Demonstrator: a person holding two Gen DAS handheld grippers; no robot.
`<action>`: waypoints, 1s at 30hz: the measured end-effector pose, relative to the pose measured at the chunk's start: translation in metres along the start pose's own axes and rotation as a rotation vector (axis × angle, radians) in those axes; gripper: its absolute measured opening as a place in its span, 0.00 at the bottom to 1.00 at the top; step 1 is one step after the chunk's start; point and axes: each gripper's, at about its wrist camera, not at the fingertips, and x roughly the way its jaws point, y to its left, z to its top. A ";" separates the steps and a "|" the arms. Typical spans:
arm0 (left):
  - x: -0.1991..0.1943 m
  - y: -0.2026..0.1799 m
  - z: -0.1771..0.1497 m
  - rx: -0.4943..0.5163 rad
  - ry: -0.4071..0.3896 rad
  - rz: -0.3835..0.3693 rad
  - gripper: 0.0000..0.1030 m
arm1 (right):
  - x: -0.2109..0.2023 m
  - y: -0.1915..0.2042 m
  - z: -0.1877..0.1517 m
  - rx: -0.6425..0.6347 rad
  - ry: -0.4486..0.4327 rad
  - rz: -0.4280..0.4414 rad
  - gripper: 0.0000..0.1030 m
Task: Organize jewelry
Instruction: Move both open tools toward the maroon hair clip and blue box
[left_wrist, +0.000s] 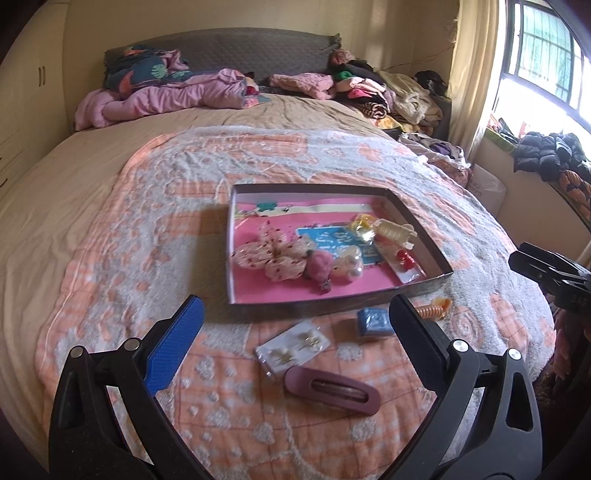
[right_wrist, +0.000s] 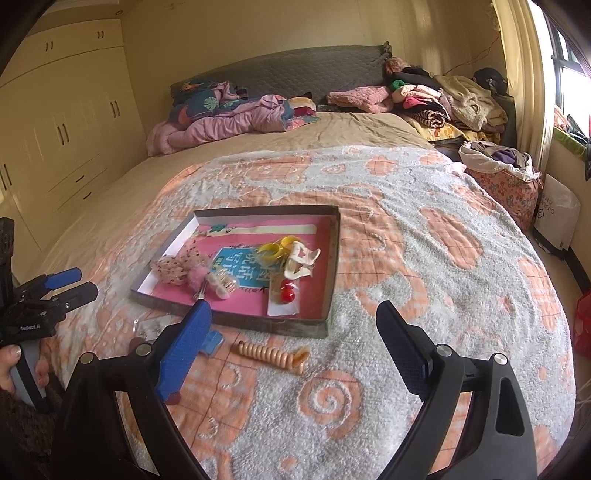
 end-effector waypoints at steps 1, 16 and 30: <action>-0.001 0.002 -0.002 -0.001 0.001 0.002 0.89 | 0.000 0.003 -0.001 -0.004 0.001 0.002 0.86; -0.013 0.015 -0.037 -0.010 0.040 0.021 0.89 | 0.007 0.041 -0.019 -0.091 0.027 0.049 0.86; -0.010 0.015 -0.073 -0.010 0.102 0.002 0.89 | 0.019 0.058 -0.035 -0.140 0.058 0.062 0.86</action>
